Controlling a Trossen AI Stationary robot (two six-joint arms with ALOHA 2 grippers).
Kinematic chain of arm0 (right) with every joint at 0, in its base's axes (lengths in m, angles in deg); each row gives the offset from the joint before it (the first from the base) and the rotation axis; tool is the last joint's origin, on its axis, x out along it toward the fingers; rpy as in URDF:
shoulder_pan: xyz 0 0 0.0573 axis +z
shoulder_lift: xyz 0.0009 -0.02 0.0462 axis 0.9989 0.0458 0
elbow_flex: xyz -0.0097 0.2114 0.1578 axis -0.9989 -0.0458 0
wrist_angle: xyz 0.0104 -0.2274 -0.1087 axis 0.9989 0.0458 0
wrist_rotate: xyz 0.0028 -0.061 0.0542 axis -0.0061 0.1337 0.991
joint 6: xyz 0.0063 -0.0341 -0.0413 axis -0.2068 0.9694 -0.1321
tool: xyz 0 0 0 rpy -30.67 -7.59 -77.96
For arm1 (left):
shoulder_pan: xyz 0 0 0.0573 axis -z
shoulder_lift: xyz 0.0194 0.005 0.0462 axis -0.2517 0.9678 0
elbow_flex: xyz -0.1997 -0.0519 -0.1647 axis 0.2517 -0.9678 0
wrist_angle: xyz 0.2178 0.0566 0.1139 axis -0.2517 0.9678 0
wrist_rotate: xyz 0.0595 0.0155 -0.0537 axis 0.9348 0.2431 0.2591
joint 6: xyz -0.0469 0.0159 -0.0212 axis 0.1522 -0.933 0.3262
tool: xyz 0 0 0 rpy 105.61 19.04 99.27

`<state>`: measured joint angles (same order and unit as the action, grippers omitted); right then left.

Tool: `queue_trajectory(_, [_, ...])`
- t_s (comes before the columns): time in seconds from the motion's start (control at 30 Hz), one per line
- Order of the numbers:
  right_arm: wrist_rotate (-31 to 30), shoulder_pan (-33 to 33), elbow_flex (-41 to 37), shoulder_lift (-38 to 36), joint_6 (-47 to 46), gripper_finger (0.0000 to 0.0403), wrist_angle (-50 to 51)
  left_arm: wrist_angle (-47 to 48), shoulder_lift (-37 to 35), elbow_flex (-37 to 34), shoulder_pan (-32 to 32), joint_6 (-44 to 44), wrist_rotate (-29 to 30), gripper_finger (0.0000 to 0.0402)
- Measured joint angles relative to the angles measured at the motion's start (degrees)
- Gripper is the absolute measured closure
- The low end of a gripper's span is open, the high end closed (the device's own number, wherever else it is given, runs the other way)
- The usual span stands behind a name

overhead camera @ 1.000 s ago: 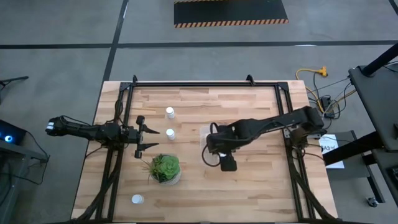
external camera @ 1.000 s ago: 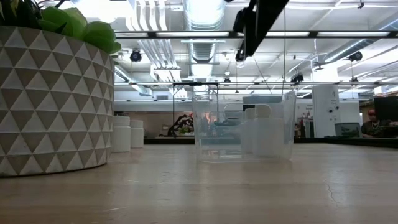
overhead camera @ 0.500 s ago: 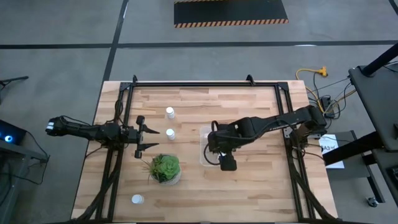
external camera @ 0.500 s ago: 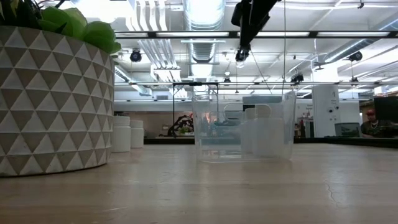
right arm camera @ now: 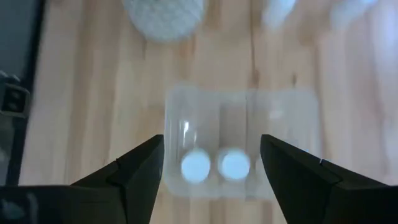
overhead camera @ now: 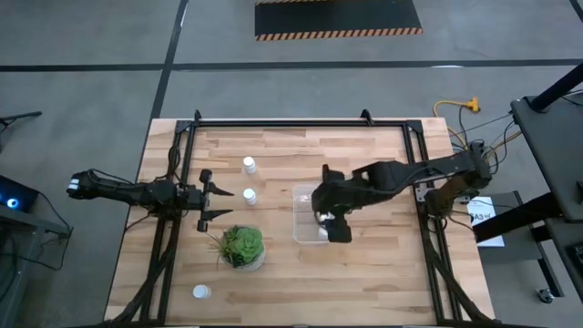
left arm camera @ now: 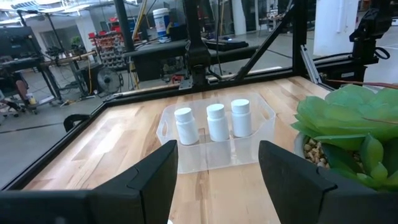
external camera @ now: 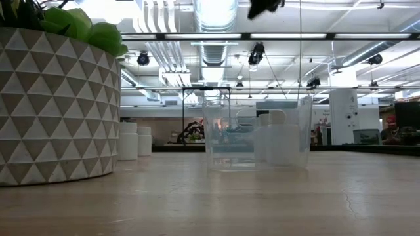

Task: Pick and place pill bottles into a basket
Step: Put the white medicine bottle into the transparent bin

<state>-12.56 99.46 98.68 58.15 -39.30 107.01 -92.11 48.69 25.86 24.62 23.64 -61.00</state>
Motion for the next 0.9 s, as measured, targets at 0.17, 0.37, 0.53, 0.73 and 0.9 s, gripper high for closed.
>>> queue_trajectory(0.17, [0.5,0.06,-0.22,-4.18,7.99,0.0144,-8.43,0.0,-0.03,0.0,-0.01,0.0,0.0,0.0194])
queue_trajectory(0.37, [0.66,-0.01,-0.56,-8.74,12.18,0.015,-12.39,-0.02,-0.02,0.0,0.0,0.0,0.0,0.0194])
queue_trajectory(0.53, [0.63,-0.13,-3.69,-12.53,14.38,0.015,-12.56,0.0,0.0,0.0,-0.01,0.0,0.0,0.0194])
queue_trajectory(0.73, [0.22,-0.78,-12.07,-18.57,12.71,0.0145,-15.97,0.0,0.0,0.0,0.0,0.0,-0.02,0.0194])
queue_trajectory(0.9, [0.22,-0.77,-22.45,-25.91,10.56,0.0148,-26.11,0.0,-0.04,0.0,-0.02,0.0,0.0,0.0194])
